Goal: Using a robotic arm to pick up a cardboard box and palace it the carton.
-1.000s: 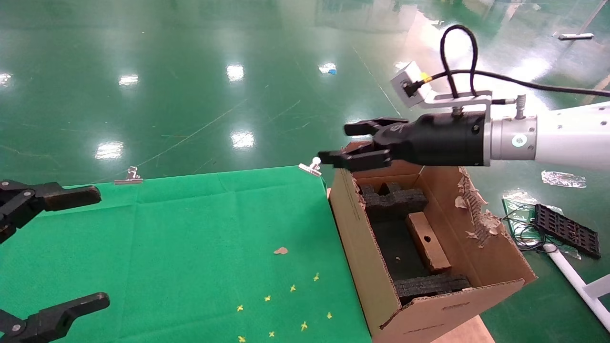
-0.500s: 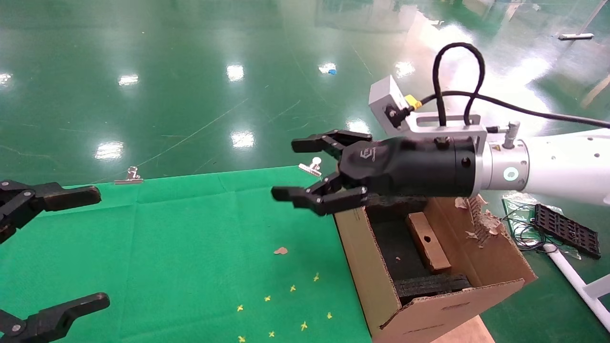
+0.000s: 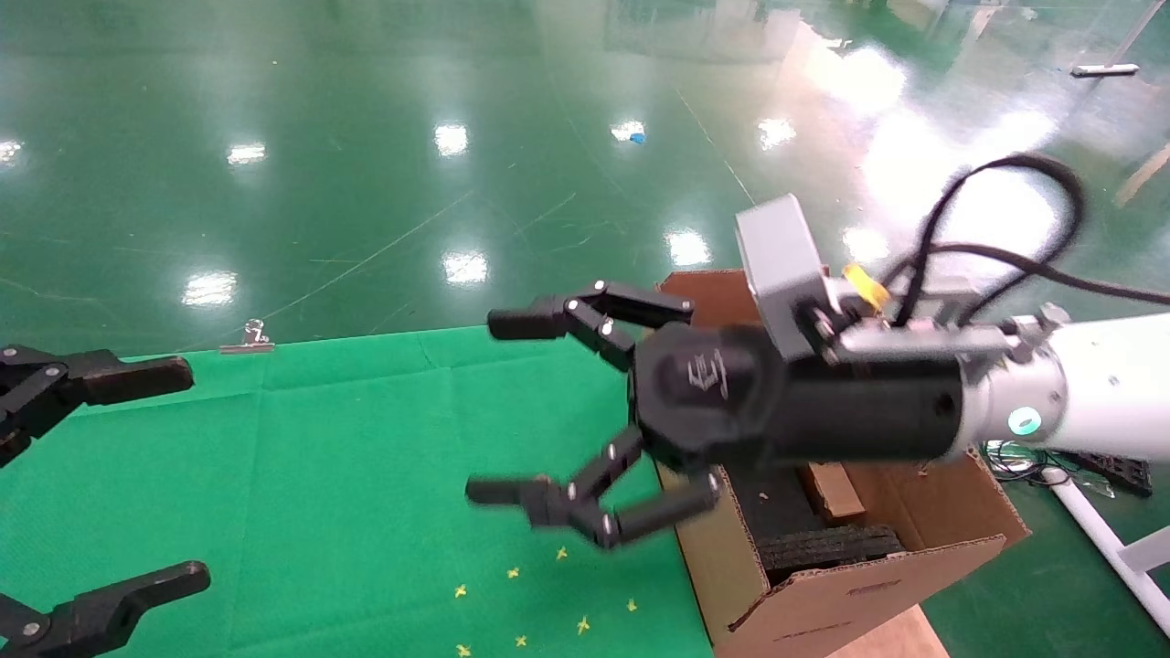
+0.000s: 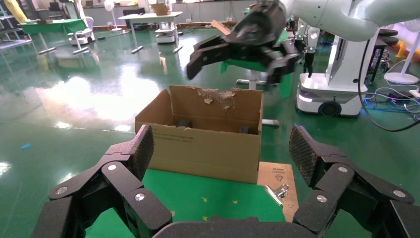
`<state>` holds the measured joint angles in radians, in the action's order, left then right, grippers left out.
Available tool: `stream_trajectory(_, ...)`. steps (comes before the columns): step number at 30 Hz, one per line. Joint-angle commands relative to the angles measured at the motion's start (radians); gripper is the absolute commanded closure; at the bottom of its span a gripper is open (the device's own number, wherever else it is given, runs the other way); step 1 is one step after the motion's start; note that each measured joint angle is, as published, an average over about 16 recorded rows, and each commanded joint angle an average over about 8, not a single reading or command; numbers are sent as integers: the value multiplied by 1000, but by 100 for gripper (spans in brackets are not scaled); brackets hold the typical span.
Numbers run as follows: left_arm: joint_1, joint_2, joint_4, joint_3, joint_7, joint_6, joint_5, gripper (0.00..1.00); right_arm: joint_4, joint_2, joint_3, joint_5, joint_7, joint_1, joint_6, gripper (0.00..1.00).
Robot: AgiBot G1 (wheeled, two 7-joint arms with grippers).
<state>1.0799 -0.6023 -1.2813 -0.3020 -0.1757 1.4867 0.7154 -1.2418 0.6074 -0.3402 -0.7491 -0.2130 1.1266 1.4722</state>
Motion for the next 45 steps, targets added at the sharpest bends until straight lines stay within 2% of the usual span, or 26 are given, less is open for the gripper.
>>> stream_trajectory(1, 0, 0, 0, 0, 0, 0, 0, 0, -26, 2, 38, 11, 16, -32, 14, 0)
stream_trajectory(8, 0, 0, 0, 0, 0, 0, 0, 0, -70, 6, 101, 32, 37, -88, 39, 0)
stream_trajectory(45, 0, 0, 0, 0, 0, 0, 0, 0, -43, 4, 62, 19, 26, -54, 24, 0)
